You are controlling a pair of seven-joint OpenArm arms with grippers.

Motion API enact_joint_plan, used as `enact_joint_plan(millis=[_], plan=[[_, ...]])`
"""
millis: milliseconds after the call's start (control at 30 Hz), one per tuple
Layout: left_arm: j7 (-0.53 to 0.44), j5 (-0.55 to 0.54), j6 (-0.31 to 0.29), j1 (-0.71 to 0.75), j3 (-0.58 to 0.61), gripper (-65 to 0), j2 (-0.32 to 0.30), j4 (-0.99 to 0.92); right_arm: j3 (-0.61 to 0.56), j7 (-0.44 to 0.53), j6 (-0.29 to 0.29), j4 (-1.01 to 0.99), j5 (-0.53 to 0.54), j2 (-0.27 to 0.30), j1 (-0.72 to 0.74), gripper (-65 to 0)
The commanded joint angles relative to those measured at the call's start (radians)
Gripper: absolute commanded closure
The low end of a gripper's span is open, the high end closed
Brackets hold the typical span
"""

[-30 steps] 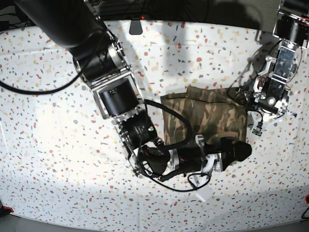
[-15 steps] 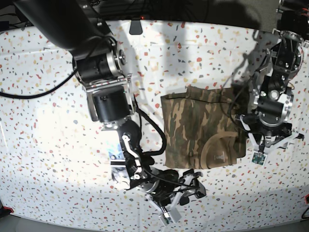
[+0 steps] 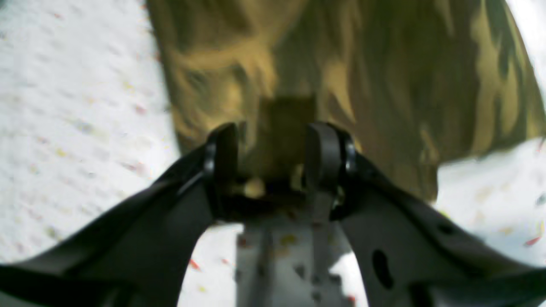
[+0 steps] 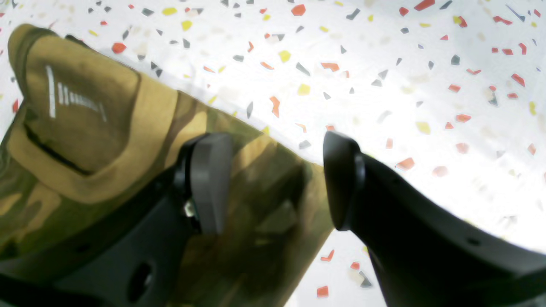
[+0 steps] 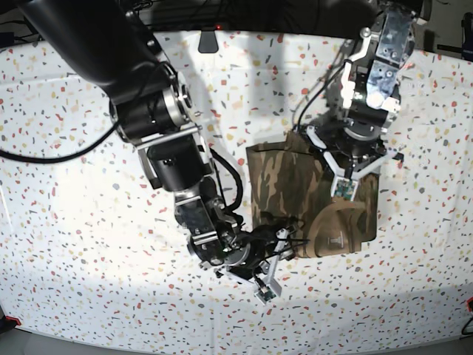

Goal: Fold the T-shirt properly
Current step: 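Fold the bundle over once more with both grippers and press it flat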

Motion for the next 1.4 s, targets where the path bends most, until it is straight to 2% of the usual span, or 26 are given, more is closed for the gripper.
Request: enact_joint_plan(millis=[0, 100, 233, 333, 400, 667, 800, 1033, 1200, 1367], plan=[[-0.014, 0.012, 0.004, -0.014, -0.005, -24.5, -0.007, -0.016, 0.0, 0.001, 0.016, 0.013, 0.004, -0.005, 0.02, -34.2], [-0.044, 0.018, 0.004, -0.019, -0.005, -24.5, -0.008, -0.082, -0.001, -0.026, 0.08, 0.013, 0.021, -0.005, -0.011, -34.2], [-0.076, 0.04, 0.001, -0.029, -0.005, -24.5, -0.008, -0.137, -0.001, -0.037, 0.087, 0.015, 0.04, -0.005, -0.045, -34.2], [-0.098, 0.076, 0.0, -0.049, -0.005, -24.5, -0.009, -0.191, -0.001, -0.132, 0.137, 0.034, 0.148, 0.021, -0.079, -34.2], [-0.101, 0.096, -0.001, -0.074, -0.005, -24.5, -0.014, -0.238, -0.001, -0.191, 0.148, 0.072, 0.215, 0.046, -0.117, -34.2], [-0.122, 0.099, -0.048, -0.161, -0.005, -24.5, -0.067, -0.329, -0.037, -0.352, 0.148, 0.459, 0.472, 0.188, -0.367, -34.1], [-0.147, 0.083, -0.089, -0.193, -0.005, -24.5, -0.071, -0.329, -0.069, -0.378, 0.148, 0.664, 0.542, 0.232, -0.498, -34.1], [-0.168, 0.073, -0.132, -0.23, -0.005, -24.5, -0.072, -0.329, -0.071, -0.441, 0.148, 0.874, 0.666, 0.232, -0.673, -34.1], [-0.17, 0.073, -0.14, -0.238, -0.005, -24.5, -0.072, -0.329, -0.071, -0.441, 0.148, 0.974, 0.685, 0.232, -0.745, -34.1], [-0.167, 0.076, -0.139, -0.247, -0.005, -24.5, -0.072, -0.328, -0.07, -0.443, 0.148, 1.064, 0.685, 0.232, -0.753, -34.1]])
